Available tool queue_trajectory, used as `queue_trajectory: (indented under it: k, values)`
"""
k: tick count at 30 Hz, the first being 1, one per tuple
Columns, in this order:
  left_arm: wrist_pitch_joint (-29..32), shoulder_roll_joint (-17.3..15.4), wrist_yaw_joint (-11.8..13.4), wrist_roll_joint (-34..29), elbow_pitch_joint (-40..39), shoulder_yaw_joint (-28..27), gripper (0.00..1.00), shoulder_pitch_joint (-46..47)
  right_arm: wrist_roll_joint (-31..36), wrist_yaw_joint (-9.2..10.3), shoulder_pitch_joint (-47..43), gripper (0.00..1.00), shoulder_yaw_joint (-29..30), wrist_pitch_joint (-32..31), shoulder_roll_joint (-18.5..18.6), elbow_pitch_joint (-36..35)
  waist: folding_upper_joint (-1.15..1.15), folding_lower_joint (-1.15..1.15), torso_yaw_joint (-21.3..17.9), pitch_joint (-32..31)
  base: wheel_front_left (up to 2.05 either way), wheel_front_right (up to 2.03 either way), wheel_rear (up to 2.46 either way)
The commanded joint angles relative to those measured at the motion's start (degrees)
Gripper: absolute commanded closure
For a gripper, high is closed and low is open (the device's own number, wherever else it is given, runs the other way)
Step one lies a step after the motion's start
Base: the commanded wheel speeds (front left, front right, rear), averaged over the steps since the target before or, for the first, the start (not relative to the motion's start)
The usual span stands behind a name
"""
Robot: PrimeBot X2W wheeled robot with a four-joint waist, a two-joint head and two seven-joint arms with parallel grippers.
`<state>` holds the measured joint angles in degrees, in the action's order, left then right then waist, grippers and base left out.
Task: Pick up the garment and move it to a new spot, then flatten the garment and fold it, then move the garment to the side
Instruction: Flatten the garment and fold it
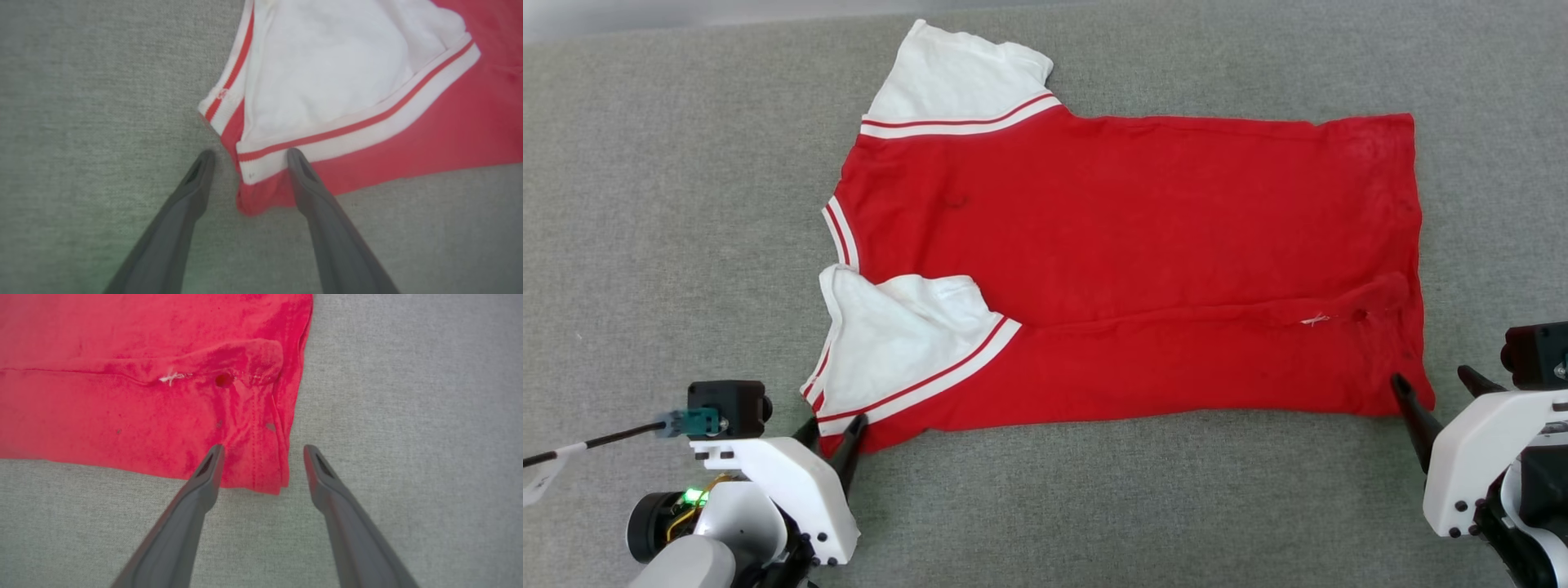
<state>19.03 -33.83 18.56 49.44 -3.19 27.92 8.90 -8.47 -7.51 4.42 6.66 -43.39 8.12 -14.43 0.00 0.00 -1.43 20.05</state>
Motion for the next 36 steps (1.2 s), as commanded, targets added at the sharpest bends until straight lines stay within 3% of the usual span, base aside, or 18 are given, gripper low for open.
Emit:
queue_trajectory:
  k: [1,8,17,25,26,27,28,29,36]
  values:
    - [1.83,1.17,-0.76,0.89,2.59,2.52,1.0,-1.64,0.17,0.04,0.23,0.0,0.13,-0.09,0.17,-0.22,0.0,0.0,0.08,-0.25,0.0,0.0,0.0]
    - [-2.19,1.51,-2.26,-0.56,2.41,1.85,1.0,-0.43,0.34,0.04,-0.05,0.0,1.05,-1.46,1.49,1.97,0.0,0.0,1.75,-2.21,0.0,0.0,0.0]
    - [-5.19,0.85,-2.54,-1.78,-6.98,0.68,1.0,-0.01,0.55,0.04,2.05,0.0,1.79,-3.34,2.91,9.88,0.0,0.0,4.45,-1.7,0.0,0.0,0.0]
    - [-4.76,0.02,-2.12,-2.32,-10.79,0.88,1.0,-0.04,-0.85,0.02,2.37,0.0,0.81,-3.3,0.88,17.26,0.0,0.0,6.02,-0.18,0.0,0.0,0.0]
    - [-4.78,-0.03,-2.05,-2.38,-10.9,0.87,1.0,-0.09,-1.22,-0.01,2.18,0.26,0.52,-3.59,0.6,18.04,0.0,0.0,6.08,-0.12,0.0,0.0,0.0]
    - [-4.81,-0.08,-2.08,-2.38,-10.95,0.87,1.0,-0.08,-1.57,-0.06,1.98,0.64,0.32,-3.85,0.33,18.65,0.0,0.0,6.12,-0.09,0.0,0.0,0.0]
    - [-4.84,-0.13,-2.02,-2.37,-10.93,0.83,1.0,-0.12,-1.76,-0.06,1.8,0.87,0.16,-3.9,0.23,19.06,0.0,0.0,6.15,-0.11,0.0,0.0,0.0]
    - [-4.88,-0.19,-1.99,-2.32,-10.83,0.8,1.0,-0.21,-1.82,-0.05,1.71,1.0,0.11,-3.8,0.26,19.37,0.0,0.0,6.13,-0.18,0.0,0.0,0.0]
    - [-4.48,-0.97,-1.54,-2.17,-9.65,0.87,1.0,-1.35,-1.72,0.06,2.26,1.0,1.62,-0.99,2.06,18.88,0.0,0.0,5.47,-1.92,0.0,0.0,0.0]
